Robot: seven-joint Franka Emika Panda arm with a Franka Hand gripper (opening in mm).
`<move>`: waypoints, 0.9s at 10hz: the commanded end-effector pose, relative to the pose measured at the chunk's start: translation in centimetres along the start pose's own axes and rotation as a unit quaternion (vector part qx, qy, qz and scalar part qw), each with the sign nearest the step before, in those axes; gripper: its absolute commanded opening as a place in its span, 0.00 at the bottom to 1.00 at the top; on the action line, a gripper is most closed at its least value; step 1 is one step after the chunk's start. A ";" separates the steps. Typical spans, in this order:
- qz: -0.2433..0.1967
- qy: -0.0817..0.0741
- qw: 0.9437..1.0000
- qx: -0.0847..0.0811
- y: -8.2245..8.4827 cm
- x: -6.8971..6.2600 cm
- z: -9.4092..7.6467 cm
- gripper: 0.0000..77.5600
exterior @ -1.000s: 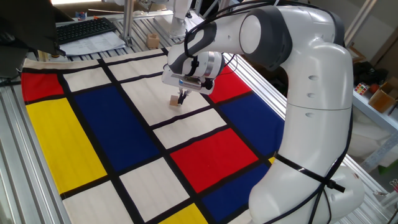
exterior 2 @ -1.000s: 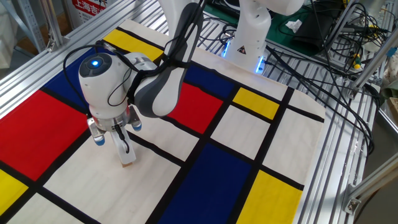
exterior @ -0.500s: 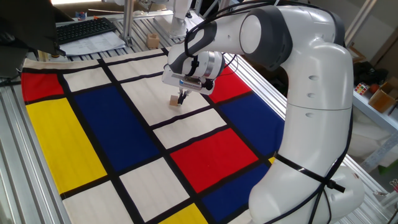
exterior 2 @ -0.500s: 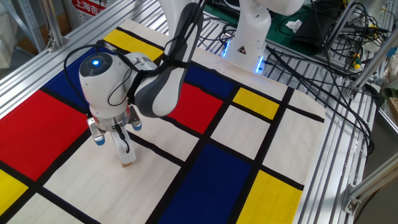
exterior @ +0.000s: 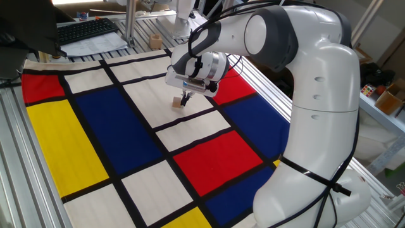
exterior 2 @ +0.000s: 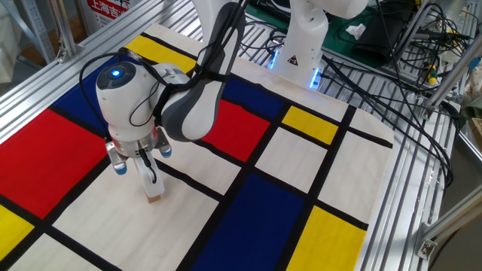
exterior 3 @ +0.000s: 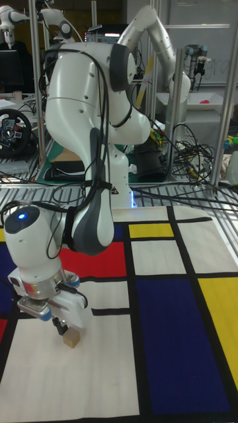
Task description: Approach and touch the side of the small block
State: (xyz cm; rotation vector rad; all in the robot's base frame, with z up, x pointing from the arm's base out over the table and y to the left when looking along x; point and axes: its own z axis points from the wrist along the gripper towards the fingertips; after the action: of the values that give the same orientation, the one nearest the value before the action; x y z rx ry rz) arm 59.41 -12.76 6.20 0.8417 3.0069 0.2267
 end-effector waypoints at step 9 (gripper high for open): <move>0.000 -0.003 1.000 -0.011 0.0 -0.1 -0.2 0.00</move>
State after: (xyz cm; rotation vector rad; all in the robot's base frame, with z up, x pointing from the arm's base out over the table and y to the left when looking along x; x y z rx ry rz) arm 59.30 -12.70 6.05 0.8408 3.0039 0.2523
